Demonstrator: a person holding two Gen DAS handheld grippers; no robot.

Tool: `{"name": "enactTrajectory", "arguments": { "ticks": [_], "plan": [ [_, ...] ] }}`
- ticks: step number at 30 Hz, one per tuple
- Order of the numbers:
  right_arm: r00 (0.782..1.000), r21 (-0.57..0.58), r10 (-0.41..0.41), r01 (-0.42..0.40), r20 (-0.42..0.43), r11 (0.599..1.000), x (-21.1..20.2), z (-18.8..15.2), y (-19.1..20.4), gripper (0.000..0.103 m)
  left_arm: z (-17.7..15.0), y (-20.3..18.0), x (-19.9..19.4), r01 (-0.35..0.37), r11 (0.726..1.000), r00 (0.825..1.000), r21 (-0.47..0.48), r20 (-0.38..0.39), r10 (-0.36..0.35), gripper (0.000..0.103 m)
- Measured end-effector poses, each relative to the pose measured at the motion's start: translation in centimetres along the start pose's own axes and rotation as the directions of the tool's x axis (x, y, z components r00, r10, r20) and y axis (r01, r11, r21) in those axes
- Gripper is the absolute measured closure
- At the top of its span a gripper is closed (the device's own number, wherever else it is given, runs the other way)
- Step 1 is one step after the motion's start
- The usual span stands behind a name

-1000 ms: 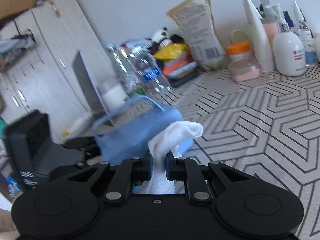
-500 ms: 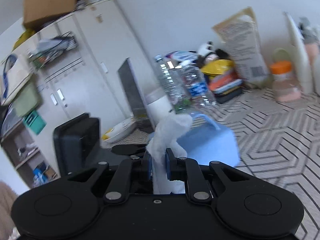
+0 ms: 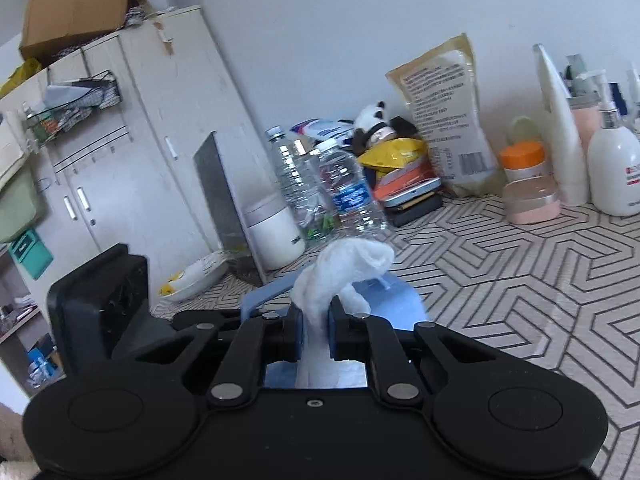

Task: Clean container
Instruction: 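Wipe the container's outer wall with the cloth in the right tool, then continue rubbing the cloth along the container wall with the right tool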

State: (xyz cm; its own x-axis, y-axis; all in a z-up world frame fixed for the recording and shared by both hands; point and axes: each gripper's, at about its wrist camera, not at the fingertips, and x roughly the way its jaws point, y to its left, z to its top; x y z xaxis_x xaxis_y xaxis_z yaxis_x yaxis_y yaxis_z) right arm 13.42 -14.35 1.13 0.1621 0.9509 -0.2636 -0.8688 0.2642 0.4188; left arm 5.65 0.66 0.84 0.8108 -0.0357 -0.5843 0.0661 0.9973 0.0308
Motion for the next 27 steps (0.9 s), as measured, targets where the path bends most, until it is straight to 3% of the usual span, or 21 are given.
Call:
{"name": "enactTrajectory", "arguments": {
  "ticks": [4, 9, 22, 27],
  "plan": [
    [0.998, 0.009, 0.064, -0.064, -0.018, 0.998, 0.35, -0.23, 0.37, 0.089, 0.06, -0.1, 0.18, 0.003, 1.0, 1.0, -0.001, 0.005, -0.003, 0.028],
    [0.997, 0.025, 0.076, -0.076, -0.017, 0.997, 0.25, -0.34, 0.17, 0.089, 0.16, -0.11, 0.29, 0.0, 1.0, 1.0, -0.006, 0.009, 0.0, 0.029],
    [0.997, -0.004, -0.071, 0.071, 0.011, 0.997, -0.49, -0.14, -0.26, 0.092, 0.09, 0.1, -0.02, 0.007, 1.0, 1.0, -0.004, 0.011, -0.007, 0.029],
    [0.997, 0.055, 0.077, -0.077, -0.007, 0.996, 0.16, -0.5, -0.4, 0.092, 0.01, 0.2, -0.03, 0.007, 1.0, 1.0, -0.009, 0.007, -0.007, 0.029]
  ]
}}
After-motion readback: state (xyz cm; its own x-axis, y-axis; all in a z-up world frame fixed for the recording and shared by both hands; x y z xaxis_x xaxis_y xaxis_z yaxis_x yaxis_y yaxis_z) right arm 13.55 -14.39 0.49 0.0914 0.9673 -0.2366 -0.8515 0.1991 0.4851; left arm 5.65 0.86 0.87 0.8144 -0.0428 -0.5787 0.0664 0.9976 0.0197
